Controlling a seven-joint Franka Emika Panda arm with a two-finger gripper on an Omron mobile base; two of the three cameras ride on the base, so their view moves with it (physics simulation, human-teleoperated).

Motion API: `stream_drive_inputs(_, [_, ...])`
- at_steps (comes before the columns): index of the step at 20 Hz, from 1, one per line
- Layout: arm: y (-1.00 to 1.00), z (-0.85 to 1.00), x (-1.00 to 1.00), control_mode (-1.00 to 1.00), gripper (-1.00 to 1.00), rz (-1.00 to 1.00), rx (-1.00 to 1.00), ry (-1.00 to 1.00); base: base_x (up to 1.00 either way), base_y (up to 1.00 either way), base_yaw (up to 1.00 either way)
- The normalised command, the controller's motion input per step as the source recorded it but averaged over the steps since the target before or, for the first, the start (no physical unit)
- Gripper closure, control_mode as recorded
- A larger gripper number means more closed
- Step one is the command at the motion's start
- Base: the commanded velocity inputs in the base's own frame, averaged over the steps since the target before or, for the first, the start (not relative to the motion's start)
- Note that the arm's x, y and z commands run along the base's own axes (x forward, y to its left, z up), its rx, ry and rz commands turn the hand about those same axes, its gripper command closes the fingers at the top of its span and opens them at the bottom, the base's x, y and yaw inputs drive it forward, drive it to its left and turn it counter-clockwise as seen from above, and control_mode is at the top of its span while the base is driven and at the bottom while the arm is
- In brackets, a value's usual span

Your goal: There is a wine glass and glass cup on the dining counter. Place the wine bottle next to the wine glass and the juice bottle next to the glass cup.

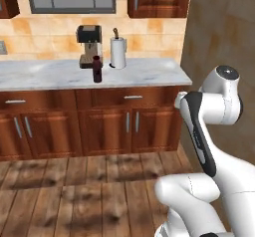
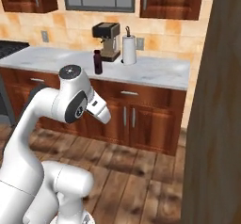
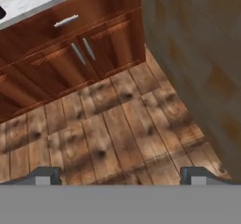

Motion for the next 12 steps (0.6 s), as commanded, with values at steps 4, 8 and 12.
stream_drive_inputs(4, [0.0,0.0,0.0,1.0,-1.0,0.0,0.0,0.0,0.94,0.09,0.0])
stream_drive_inputs(8, [0.0,0.0,0.0,1.0,-1.0,0.0,0.0,0.0,0.94,0.12,0.0])
stream_drive_inputs(12, [0.0,0.0,0.0,1.0,-1.0,0.0,0.0,0.0,0.94,0.17,0.0])
